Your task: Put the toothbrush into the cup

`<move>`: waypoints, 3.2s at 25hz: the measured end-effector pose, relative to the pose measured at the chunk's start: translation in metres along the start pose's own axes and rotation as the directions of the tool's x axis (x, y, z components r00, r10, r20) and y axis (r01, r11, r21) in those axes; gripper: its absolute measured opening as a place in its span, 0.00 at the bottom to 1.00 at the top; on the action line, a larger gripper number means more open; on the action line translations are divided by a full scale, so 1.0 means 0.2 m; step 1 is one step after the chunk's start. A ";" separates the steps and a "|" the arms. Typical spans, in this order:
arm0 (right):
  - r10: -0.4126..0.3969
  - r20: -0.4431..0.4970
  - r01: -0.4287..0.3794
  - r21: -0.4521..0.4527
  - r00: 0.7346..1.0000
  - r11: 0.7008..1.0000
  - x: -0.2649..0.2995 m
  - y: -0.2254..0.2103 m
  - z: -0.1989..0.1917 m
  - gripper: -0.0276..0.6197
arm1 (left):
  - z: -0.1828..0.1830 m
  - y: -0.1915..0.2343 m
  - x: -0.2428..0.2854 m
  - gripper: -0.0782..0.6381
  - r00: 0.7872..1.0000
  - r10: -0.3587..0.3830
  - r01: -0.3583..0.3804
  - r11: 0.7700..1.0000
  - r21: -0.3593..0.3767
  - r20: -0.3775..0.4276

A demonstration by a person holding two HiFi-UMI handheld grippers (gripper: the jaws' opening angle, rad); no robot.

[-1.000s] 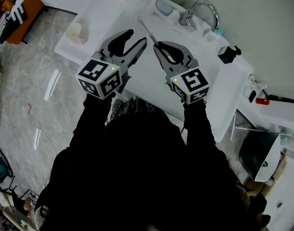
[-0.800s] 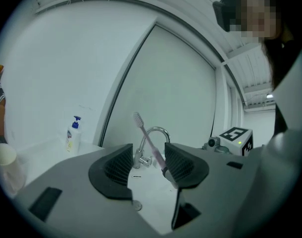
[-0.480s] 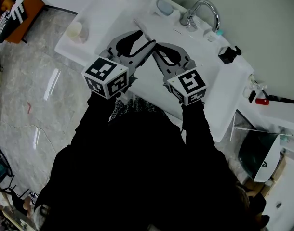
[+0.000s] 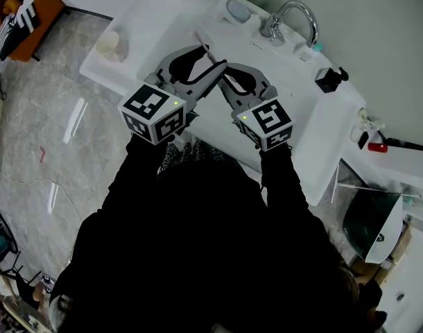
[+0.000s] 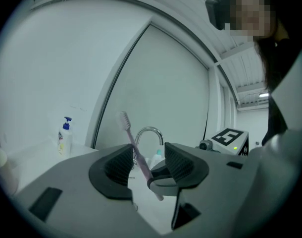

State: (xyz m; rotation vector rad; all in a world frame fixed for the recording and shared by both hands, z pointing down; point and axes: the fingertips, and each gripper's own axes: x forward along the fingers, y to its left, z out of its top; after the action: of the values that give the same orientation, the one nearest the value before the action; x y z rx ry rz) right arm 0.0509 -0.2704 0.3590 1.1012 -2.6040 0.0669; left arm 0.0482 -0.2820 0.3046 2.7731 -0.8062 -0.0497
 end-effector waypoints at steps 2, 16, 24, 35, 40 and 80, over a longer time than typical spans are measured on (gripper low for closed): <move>0.004 0.002 -0.004 0.008 1.000 1.000 0.01 0.01 0.00 0.12 | 0.01 0.00 0.00 0.37 1.000 0.002 -0.003 1.000 0.003 0.008; 0.042 0.026 -0.043 0.048 0.999 0.998 0.04 0.07 0.01 0.12 | 0.05 0.06 -0.06 0.17 0.999 0.017 -0.016 1.000 -0.012 0.045; 0.055 0.038 -0.056 0.044 0.998 0.997 0.06 0.08 0.04 0.12 | 0.07 0.06 -0.08 0.15 0.999 -0.005 0.005 1.000 0.007 0.053; 0.065 0.017 -0.065 -0.004 0.998 0.998 0.06 0.13 0.05 0.13 | 0.05 0.11 -0.14 0.13 0.999 -0.035 0.035 0.999 0.012 0.010; 0.114 0.019 -0.113 -0.049 0.993 0.992 -0.01 0.15 0.08 0.20 | 0.05 0.08 -0.14 0.13 0.997 -0.076 0.076 0.996 0.038 -0.003; 0.306 -0.036 -0.307 -0.032 0.951 0.951 -0.01 0.20 0.09 0.12 | -0.05 -0.15 -0.12 0.13 0.917 -0.385 0.394 0.914 0.095 -0.106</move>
State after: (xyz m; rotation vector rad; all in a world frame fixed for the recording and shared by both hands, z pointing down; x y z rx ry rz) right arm 0.0180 -0.2437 0.3441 0.6687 -2.7131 0.1023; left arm 0.0439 -0.2422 0.3055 2.9775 -0.2289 0.0440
